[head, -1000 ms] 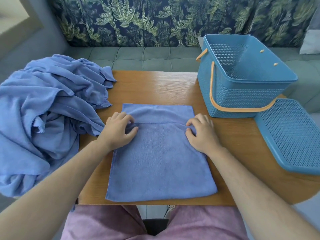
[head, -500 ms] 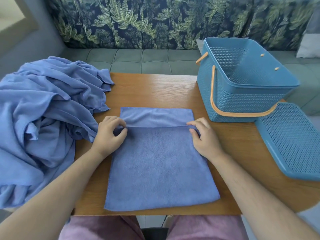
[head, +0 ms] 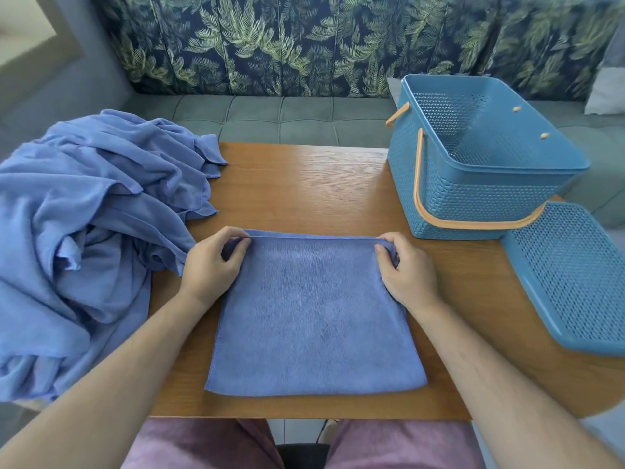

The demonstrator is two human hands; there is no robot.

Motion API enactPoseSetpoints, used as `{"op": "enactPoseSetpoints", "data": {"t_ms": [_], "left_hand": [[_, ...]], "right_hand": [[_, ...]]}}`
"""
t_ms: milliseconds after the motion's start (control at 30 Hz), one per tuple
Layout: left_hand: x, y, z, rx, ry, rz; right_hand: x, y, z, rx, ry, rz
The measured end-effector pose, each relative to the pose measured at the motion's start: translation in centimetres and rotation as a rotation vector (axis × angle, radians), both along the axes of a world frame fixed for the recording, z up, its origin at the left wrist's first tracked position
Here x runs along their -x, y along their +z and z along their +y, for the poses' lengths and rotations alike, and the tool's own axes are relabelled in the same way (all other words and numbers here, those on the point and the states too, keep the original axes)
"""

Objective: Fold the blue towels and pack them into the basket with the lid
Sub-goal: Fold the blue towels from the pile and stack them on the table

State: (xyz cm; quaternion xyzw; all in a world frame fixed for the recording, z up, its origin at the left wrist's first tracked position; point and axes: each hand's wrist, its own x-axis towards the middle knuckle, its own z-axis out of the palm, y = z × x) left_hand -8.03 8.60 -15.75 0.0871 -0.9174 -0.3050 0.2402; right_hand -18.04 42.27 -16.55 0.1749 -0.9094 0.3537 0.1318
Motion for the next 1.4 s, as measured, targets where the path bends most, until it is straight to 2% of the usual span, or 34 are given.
{"op": "enactPoseSetpoints", "data": {"t_ms": [333, 433, 667, 767, 867, 1000, 1100, 1200, 1400], "left_hand": [[0.7, -0.1, -0.1, -0.013, 0.051, -0.130], [1.1, -0.3, 0.0, 0.018, 0.104, -0.155], [1.8, -0.3, 0.5, 0.070, 0.118, -0.220], [2.1, 0.0, 0.5, 0.031, 0.084, -0.239], [2.2, 1.1, 0.1, -0.040, 0.019, -0.180], [1.6, 4.0, 0.4, -0.211, 0.012, -0.224], [1.0, 6.3, 0.3, -0.241, -0.015, -0.139], [0.3, 8.6, -0.3, -0.219, -0.019, -0.067], [-1.9, 14.0, -1.2, -0.077, -0.054, 0.048]], "right_hand": [[0.6, -0.3, -0.6, -0.090, -0.154, -0.042], [0.8, -0.4, -0.7, -0.135, -0.123, 0.020], [0.6, -0.6, -0.8, -0.143, -0.093, -0.031], [0.5, -0.4, -0.7, -0.092, -0.062, -0.042], [0.5, 0.5, -0.3, -0.004, -0.007, -0.030], [0.0, 3.2, -0.1, 0.144, 0.040, -0.160], [0.0, 5.5, -0.2, 0.241, 0.044, -0.218], [0.0, 8.3, 0.0, 0.298, 0.051, -0.262], [-1.3, 14.8, 0.4, 0.334, 0.090, -0.227]]}}
